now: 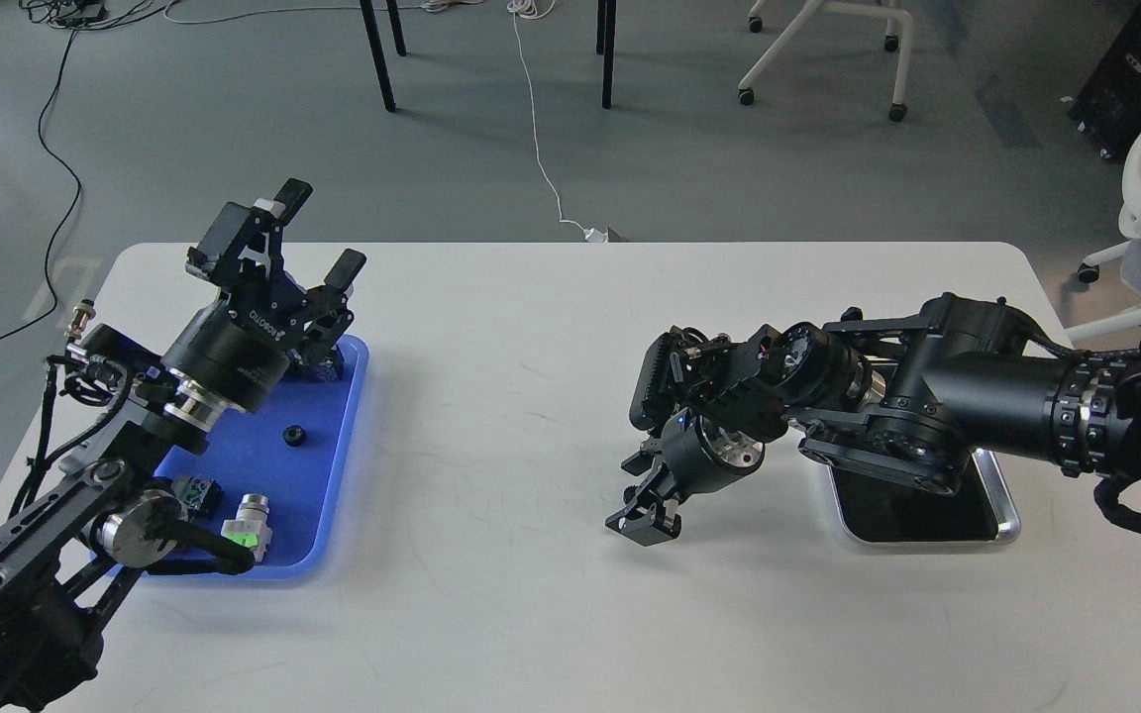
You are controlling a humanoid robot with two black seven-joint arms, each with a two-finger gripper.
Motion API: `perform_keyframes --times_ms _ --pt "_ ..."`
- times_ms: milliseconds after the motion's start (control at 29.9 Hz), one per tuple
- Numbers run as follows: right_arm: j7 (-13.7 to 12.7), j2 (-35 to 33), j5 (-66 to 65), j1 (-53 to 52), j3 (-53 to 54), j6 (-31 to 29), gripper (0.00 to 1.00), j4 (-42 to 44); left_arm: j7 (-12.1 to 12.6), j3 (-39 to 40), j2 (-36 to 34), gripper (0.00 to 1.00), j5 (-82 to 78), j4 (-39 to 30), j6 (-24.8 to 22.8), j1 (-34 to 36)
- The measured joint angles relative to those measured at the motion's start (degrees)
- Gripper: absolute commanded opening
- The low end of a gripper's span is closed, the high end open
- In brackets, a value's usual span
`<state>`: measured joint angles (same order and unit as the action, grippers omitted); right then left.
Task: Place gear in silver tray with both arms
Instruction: 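Lower the right gripper onto the black gear and grasp it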
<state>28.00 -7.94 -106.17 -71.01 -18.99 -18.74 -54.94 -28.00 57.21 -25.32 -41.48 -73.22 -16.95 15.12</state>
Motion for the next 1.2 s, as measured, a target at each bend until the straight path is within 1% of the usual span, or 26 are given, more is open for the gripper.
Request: perform_keyframes --times_ms 33,67,334,468,535,735,1003,1203 --pt "0.0 0.0 0.0 0.0 0.0 0.0 0.51 0.0 0.0 0.0 0.0 0.98 0.0 0.0 0.0 0.0" --pt "0.0 0.0 0.0 0.0 -0.1 0.0 0.5 0.0 0.0 0.0 0.0 0.98 0.0 0.0 0.0 0.0" --pt "0.0 0.0 0.0 -0.6 -1.1 0.0 0.48 0.0 0.0 0.1 -0.1 0.98 0.0 0.0 0.0 0.0" --pt "0.0 0.0 0.0 -0.6 -1.2 0.0 0.39 0.0 0.0 0.1 0.1 0.98 0.0 0.0 -0.1 0.0" --pt "0.0 0.0 0.0 -0.6 -1.2 0.0 0.32 0.0 0.0 0.1 0.1 0.98 0.0 0.0 -0.1 0.0" --pt "0.0 0.0 0.0 -0.9 -1.2 -0.2 0.23 0.0 0.0 0.1 0.2 0.98 0.0 0.0 -0.2 0.0" --pt "0.0 -0.8 0.2 -2.1 -1.1 -0.3 0.22 -0.1 0.0 0.1 0.2 0.98 0.0 0.0 -0.2 0.0" --pt "0.0 -4.4 0.3 -3.6 -0.9 -0.3 0.21 -0.9 0.0 0.1 0.2 0.98 0.0 0.0 -0.2 0.0"
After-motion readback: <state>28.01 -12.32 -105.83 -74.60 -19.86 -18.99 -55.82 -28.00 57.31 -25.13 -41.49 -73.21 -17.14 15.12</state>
